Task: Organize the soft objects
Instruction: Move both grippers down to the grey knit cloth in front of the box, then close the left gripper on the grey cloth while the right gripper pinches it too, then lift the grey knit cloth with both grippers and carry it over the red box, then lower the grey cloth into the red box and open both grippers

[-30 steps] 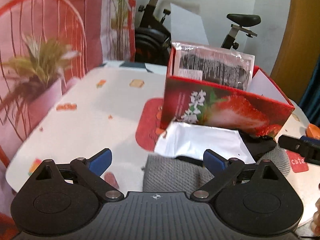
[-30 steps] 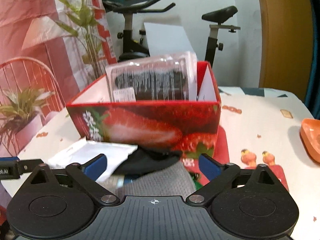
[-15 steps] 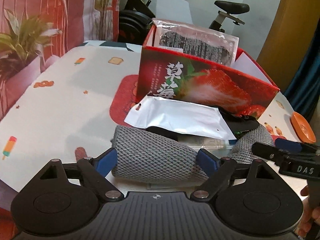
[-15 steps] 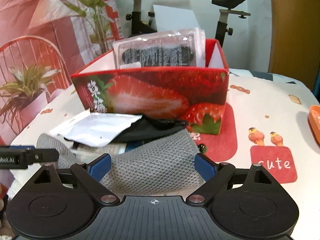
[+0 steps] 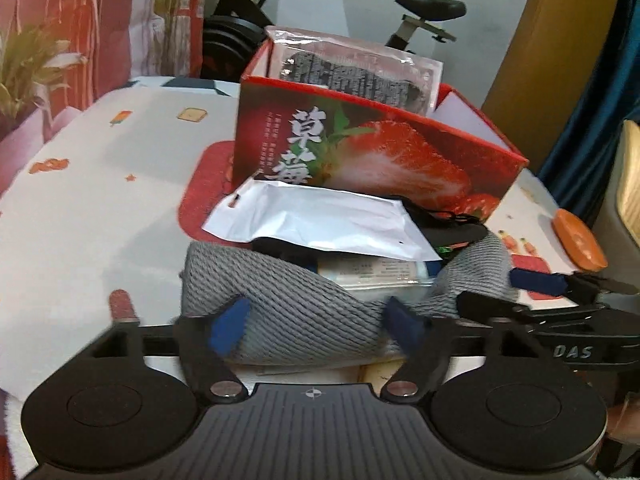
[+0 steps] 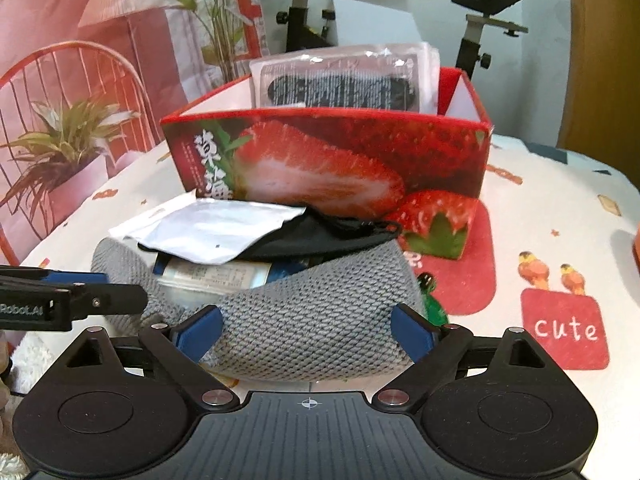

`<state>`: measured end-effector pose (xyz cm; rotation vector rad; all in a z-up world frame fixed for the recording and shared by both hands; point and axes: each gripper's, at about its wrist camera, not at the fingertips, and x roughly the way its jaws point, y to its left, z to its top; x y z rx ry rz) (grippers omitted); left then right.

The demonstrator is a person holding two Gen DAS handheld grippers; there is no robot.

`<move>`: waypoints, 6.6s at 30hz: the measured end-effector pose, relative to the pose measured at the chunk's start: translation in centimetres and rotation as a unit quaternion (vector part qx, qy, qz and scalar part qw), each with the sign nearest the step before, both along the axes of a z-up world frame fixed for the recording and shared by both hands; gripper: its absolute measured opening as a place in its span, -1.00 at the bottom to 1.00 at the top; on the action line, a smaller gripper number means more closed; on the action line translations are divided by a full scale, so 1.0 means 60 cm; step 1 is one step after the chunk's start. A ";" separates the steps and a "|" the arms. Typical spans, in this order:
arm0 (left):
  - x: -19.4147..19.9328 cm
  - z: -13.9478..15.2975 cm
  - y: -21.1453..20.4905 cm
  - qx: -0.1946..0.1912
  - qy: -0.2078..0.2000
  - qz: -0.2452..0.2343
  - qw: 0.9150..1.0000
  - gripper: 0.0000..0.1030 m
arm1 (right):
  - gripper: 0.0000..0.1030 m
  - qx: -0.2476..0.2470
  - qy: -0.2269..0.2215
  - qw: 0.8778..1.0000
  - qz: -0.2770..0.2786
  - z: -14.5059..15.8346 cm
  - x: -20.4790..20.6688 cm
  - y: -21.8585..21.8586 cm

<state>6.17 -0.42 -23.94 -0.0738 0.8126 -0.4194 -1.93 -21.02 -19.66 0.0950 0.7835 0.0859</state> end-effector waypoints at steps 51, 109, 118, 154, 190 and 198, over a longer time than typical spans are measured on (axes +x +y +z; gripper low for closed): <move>0.029 -0.048 0.035 -0.063 0.066 0.038 0.995 -0.02 | 0.50 -0.019 -0.020 1.000 -0.006 -0.005 -0.004 0.003; -0.003 0.067 0.056 -0.059 -0.032 0.036 0.997 -0.48 | -0.83 0.009 -0.133 0.991 0.021 0.110 -0.035 0.004; 0.013 0.125 0.054 -0.065 -0.080 0.029 0.994 -0.48 | -0.83 0.018 -0.157 0.987 0.024 0.159 -0.003 -0.017; 0.295 0.115 -0.091 0.019 -0.047 -0.050 0.997 -0.45 | -0.83 -0.029 -0.084 0.996 0.002 0.126 0.266 -0.124; 0.309 0.129 -0.077 0.053 -0.065 -0.032 0.996 -0.09 | -0.81 -0.018 0.036 0.999 -0.015 0.076 0.320 -0.116; 0.284 0.143 -0.071 0.059 -0.085 -0.027 0.994 -0.09 | -0.51 -0.041 0.003 0.998 -0.043 0.104 0.301 -0.122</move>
